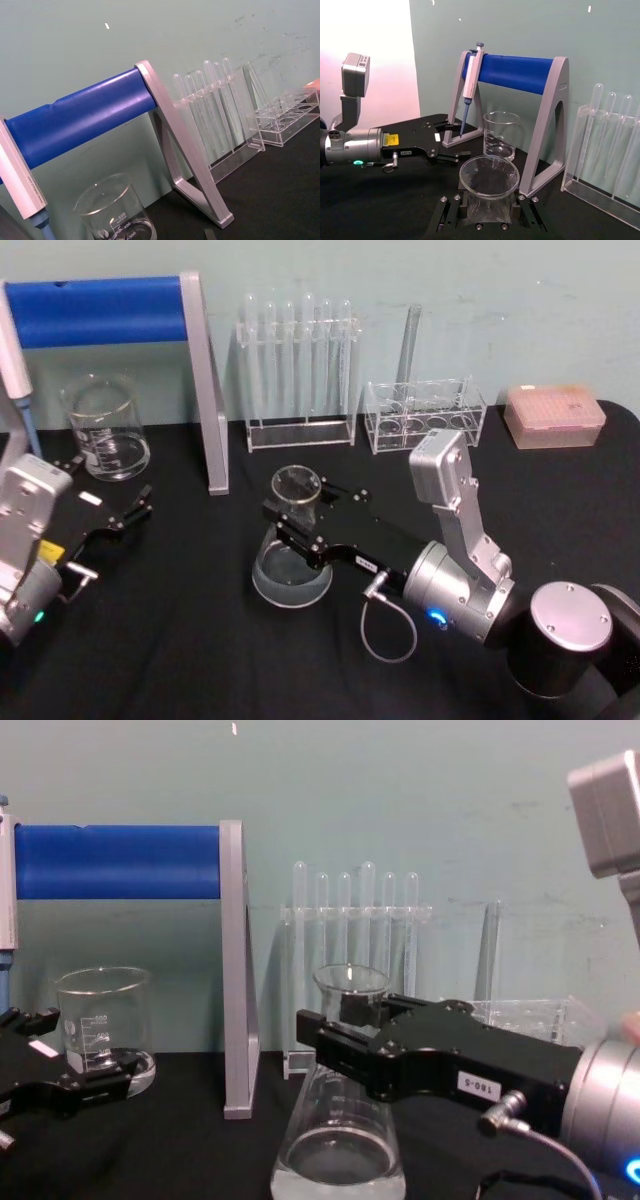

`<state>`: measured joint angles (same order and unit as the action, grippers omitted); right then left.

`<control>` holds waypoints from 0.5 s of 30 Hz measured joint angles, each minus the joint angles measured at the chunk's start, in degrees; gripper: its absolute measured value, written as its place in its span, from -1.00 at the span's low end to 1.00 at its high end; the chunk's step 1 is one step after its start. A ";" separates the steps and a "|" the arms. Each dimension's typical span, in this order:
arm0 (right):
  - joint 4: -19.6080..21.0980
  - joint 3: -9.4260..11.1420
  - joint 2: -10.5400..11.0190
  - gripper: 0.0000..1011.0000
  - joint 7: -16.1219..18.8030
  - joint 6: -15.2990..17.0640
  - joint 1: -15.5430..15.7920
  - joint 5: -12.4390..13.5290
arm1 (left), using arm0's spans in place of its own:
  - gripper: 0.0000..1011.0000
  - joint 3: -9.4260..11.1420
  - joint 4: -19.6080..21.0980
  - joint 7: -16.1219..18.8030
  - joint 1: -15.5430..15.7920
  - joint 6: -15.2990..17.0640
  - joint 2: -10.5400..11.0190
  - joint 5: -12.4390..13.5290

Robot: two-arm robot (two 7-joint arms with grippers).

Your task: Grasp the erlenmeyer flask with one hand, shake it three times, then place it back.

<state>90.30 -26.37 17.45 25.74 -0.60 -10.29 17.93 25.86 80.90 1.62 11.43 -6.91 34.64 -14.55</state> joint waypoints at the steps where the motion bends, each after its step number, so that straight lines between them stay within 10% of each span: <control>1: -0.03 -0.10 0.08 -0.11 -0.01 -0.08 -0.06 0.05 | 0.98 0.00 0.00 0.00 0.00 0.00 0.00 0.00; 15: -3.94 2.47 -0.57 -0.11 -3.76 -0.91 -2.56 -0.27 | 0.98 0.00 0.00 0.00 0.00 0.00 0.00 0.00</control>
<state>86.36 -23.90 16.88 21.97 -1.51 -12.85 17.66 25.86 80.90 1.62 11.43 -6.91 34.64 -14.55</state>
